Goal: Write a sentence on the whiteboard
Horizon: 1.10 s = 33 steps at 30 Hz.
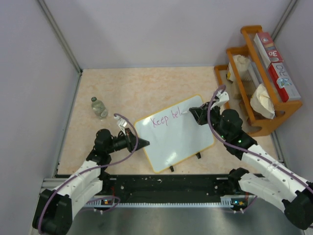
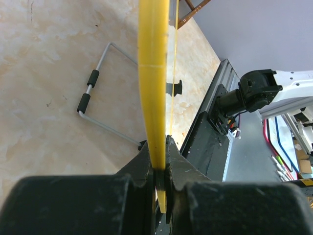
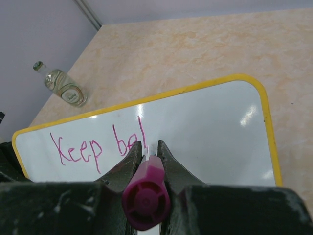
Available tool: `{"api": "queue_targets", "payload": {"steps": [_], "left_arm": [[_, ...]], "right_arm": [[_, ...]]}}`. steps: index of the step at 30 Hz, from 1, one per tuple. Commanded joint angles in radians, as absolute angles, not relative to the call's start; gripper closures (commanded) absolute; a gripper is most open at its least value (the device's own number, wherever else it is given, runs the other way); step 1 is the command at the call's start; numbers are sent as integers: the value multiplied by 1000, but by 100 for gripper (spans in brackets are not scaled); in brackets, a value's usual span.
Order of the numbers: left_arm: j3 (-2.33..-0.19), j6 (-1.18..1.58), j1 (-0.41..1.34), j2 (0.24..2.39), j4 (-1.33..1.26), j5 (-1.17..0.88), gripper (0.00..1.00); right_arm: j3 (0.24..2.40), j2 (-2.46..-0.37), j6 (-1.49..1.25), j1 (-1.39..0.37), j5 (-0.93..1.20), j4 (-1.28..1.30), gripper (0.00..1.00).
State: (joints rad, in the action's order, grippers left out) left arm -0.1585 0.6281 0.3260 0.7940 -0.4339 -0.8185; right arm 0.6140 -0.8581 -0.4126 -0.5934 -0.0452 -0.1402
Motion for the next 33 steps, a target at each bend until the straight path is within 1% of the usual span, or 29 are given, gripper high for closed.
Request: {"api": "queue_targets", "payload": {"steps": [1,12,27,33], "left_arm": [[-121,483,336,802,-354,-836,100],[-121,483,336,799,-357,-838,100],[-121,483,336,804,-359,-839,100],[-121,483,336,804,-359,-839,100]], "right_arm": [[689,-833,-405,-587,-60,-166,100],[726,-893,-391,-586,-80,-169,100],[677,-919,-385,-586,-101,-166,100],[647,-896,-390,-587,-100,-150,100]]}}
